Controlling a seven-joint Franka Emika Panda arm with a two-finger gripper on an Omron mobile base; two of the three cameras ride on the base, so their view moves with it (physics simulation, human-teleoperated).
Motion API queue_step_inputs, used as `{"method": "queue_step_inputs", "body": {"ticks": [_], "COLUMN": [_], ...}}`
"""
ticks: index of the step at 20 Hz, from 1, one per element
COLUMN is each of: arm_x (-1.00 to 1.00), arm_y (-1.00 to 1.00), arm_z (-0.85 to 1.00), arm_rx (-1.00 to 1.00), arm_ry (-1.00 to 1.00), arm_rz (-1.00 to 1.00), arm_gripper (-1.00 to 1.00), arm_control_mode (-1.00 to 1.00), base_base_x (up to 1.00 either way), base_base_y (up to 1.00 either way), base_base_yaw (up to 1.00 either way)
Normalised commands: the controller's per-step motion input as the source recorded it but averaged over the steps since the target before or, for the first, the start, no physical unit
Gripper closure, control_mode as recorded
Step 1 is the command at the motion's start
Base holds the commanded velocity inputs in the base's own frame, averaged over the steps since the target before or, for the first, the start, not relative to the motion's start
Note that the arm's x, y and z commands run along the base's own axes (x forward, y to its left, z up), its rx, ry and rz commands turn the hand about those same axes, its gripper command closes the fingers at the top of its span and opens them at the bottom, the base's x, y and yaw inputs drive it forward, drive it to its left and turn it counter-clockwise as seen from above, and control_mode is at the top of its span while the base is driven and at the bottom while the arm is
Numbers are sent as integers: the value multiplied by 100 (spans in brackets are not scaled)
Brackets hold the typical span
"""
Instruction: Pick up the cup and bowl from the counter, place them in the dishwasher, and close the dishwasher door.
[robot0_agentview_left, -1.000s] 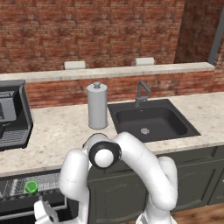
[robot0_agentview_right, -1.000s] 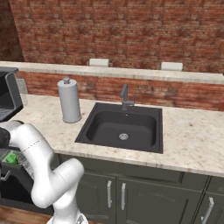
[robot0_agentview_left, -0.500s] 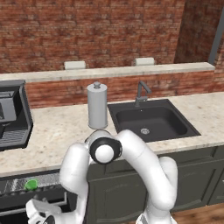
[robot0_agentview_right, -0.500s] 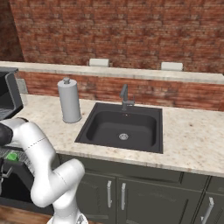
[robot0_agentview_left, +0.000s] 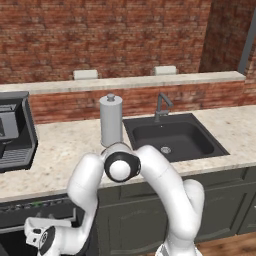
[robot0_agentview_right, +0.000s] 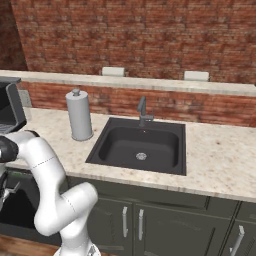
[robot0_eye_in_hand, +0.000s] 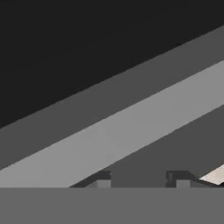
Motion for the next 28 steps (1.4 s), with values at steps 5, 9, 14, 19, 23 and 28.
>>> {"method": "queue_step_inputs", "body": {"ticks": [5,9,14,19,23,28], "arm_x": [61,59,55,55,58,54], "arm_y": [0,0,0,0,-1,-1], "arm_z": [-60,-60,-60,-59,-63,-59], "arm_rx": [-54,-55,-56,-56,-53,-47], "arm_ry": [0,0,0,0,0,0], "arm_rz": [-9,-9,-9,-10,-10,-10], "arm_gripper": [-100,-100,-100,-100,-100,-100], "arm_control_mode": [-100,-100,-100,-100,-100,-100], "base_base_x": [0,0,0,0,0,0], "base_base_y": [0,0,0,0,0,0], "base_base_yaw": [0,0,0,0,0,0]}}
